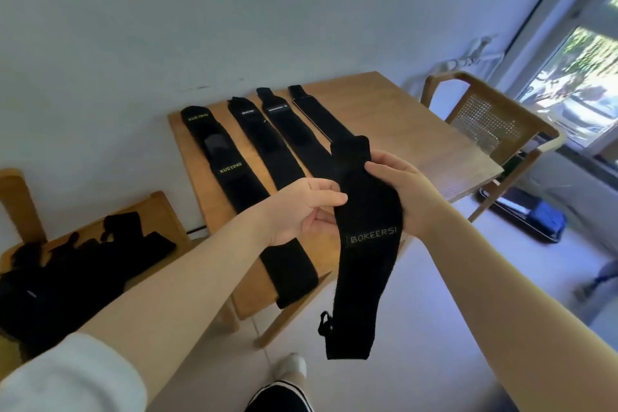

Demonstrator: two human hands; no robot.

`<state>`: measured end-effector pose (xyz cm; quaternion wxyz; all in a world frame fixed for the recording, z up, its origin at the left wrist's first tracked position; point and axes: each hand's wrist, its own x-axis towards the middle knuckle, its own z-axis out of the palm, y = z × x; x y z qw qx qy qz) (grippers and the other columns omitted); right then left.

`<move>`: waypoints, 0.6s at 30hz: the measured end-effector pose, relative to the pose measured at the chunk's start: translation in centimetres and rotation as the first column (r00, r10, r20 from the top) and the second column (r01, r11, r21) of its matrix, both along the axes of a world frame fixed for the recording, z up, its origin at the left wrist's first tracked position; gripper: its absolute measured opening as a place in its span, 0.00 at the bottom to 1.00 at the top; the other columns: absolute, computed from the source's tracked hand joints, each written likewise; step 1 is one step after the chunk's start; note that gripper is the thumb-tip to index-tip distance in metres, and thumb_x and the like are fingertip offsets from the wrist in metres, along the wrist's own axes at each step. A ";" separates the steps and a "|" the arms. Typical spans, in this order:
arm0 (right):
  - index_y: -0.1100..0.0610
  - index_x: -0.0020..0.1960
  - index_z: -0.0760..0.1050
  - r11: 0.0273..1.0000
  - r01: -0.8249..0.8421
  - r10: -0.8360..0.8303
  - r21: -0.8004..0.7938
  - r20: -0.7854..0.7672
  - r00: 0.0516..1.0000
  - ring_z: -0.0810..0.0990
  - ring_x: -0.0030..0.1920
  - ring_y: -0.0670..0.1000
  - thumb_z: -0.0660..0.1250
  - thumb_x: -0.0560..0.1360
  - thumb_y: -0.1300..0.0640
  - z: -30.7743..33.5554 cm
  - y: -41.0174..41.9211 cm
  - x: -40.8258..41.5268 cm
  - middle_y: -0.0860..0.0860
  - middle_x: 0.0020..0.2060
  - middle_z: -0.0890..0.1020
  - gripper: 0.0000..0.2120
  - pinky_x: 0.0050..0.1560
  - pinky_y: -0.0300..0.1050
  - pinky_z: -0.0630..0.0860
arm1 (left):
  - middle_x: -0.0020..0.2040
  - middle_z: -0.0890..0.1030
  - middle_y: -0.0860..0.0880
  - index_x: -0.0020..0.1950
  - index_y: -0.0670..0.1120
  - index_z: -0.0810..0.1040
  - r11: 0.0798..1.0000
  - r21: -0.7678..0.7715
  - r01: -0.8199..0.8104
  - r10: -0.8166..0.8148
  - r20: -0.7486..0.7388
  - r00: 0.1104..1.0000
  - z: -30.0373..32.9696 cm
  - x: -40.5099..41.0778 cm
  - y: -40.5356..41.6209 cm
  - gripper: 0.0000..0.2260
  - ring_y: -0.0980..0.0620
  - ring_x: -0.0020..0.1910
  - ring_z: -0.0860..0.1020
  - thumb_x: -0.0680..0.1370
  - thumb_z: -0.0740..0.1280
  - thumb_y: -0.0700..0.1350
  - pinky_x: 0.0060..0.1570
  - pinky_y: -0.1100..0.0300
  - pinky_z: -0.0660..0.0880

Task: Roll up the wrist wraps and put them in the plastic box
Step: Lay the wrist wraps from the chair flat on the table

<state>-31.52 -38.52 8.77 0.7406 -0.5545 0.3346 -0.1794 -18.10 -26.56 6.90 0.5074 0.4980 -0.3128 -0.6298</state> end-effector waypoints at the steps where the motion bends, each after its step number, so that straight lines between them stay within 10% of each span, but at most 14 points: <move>1: 0.55 0.58 0.78 1.000 0.004 -0.004 0.000 -0.014 1.000 0.82 0.49 0.53 0.63 0.78 0.59 -0.2 -1.4 0.3 0.53 0.49 0.84 0.10 0.42 0.46 0.79 | 0.45 0.84 0.44 0.55 0.38 0.77 1.000 0.007 -0.014 0.013 0.025 1.000 -0.3 0.1 -1.4 0.08 0.49 0.43 0.83 0.80 0.60 0.37 0.42 0.59 0.81; 12: 0.57 0.48 0.79 0.999 -0.036 0.031 -0.027 -0.163 0.986 0.84 0.44 0.54 0.64 0.78 0.60 -3.9 -16.5 9.8 0.55 0.44 0.84 0.05 0.42 0.49 0.79 | 0.47 0.83 0.47 0.51 0.46 0.79 0.973 0.133 -0.187 0.138 0.314 0.940 -5.0 8.2 -15.4 0.04 0.52 0.46 0.83 0.79 0.64 0.43 0.45 0.62 0.80; 18: 0.56 0.47 0.81 0.996 -0.057 0.072 0.063 -0.263 0.962 0.83 0.48 0.56 0.65 0.78 0.61 -8.0 -21.4 15.5 0.55 0.44 0.85 0.06 0.48 0.53 0.80 | 0.63 0.76 0.51 0.67 0.50 0.71 0.919 0.179 -0.352 0.070 0.803 0.591 -10.0 14.1 -18.1 0.15 0.56 0.57 0.75 0.80 0.62 0.44 0.56 0.64 0.70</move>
